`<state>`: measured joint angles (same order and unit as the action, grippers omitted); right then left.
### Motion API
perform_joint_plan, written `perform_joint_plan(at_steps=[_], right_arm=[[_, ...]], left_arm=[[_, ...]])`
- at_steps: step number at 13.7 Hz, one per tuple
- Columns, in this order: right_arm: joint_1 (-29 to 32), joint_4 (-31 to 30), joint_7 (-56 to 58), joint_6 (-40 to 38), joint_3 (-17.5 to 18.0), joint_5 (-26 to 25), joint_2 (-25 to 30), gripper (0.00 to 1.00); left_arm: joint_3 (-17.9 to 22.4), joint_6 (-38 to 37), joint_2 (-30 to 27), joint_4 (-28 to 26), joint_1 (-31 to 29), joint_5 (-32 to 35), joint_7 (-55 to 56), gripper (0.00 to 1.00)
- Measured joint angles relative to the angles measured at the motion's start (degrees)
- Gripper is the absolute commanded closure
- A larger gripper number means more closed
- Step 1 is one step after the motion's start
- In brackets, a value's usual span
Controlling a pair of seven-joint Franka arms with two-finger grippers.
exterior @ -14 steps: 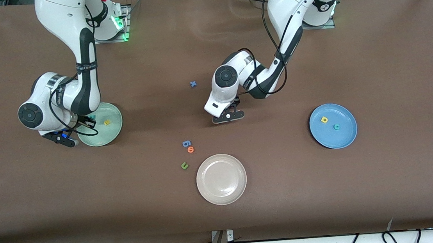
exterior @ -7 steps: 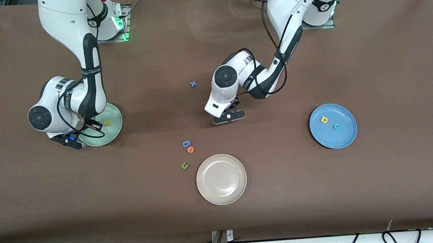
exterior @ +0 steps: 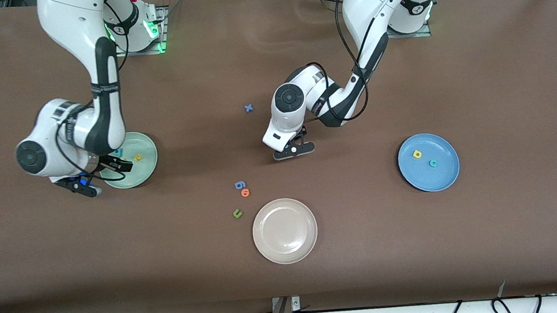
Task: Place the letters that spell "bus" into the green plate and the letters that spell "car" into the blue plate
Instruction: 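Retract the right arm to rest while the left gripper lifts the teal piece, then carry the teal piece to the blue plate and release it with the left gripper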
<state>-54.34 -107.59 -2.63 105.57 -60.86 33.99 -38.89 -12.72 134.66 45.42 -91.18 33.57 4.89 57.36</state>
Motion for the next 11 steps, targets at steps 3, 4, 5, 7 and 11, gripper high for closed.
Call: perform_joint_plan(at_steps=[3, 4, 5, 7, 11], right_arm=[[0.0, 8.3, 0.1, -11.0, -3.8, 0.0, 1.2, 0.00], [0.0, 10.9, 0.1, -14.5, -4.8, 0.0, 1.3, 0.00], [0.1, 13.6, 0.0, -17.9, -5.7, 0.0, 1.4, 0.00], [0.6, 19.2, -1.3, -23.5, -7.1, 0.0, 1.4, 0.00], [3.0, 25.7, -3.2, -27.7, -7.4, 0.0, 1.3, 0.00]], left_arm=[[0.0, -0.1, 0.0, 0.0, 0.0, 0.0, 0.0, 1.00], [0.0, -0.2, 0.0, 0.1, 0.0, 0.0, 0.0, 1.00], [0.1, -0.3, 0.0, 0.2, 0.0, 0.0, 0.0, 1.00], [0.5, -2.2, 0.0, 1.3, -0.2, 0.0, 0.0, 1.00], [1.0, -12.0, -0.3, 6.8, -2.4, 0.3, -1.8, 1.00]])
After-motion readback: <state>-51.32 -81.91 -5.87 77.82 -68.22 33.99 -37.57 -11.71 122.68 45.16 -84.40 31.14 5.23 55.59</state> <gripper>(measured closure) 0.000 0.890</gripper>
